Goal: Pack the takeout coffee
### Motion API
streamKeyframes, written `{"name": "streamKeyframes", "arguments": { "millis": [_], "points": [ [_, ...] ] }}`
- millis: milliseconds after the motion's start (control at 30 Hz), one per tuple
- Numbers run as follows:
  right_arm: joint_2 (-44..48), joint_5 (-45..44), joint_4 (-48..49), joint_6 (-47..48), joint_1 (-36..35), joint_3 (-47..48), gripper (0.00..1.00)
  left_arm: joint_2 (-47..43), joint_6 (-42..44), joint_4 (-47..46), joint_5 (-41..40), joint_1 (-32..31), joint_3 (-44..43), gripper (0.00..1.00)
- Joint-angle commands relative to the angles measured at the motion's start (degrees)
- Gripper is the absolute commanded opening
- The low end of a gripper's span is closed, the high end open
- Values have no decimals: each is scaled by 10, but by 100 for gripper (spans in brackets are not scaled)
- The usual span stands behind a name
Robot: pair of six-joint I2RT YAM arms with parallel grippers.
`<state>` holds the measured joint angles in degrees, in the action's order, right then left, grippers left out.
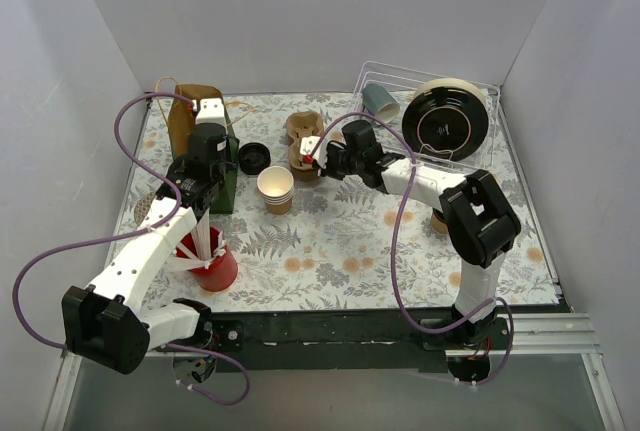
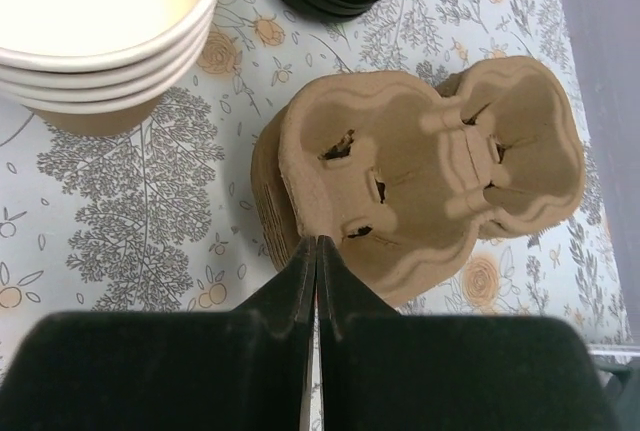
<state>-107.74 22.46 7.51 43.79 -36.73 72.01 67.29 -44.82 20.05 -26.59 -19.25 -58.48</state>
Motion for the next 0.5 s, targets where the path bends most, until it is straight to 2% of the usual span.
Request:
{"name": "streamKeyframes", "arguments": {
  "millis": [0,300,467],
  "points": [
    [37,-31,98,-12,-3,-18,1,2,-1,10,-7,1,8,16],
    [41,-65,161,-23,-5,-40,1,2,-2,10,-6,1,8,16],
    [41,-26,131,-22,-5,-41,13,0,-1,9,-8,1,10,16]
  ]
}}
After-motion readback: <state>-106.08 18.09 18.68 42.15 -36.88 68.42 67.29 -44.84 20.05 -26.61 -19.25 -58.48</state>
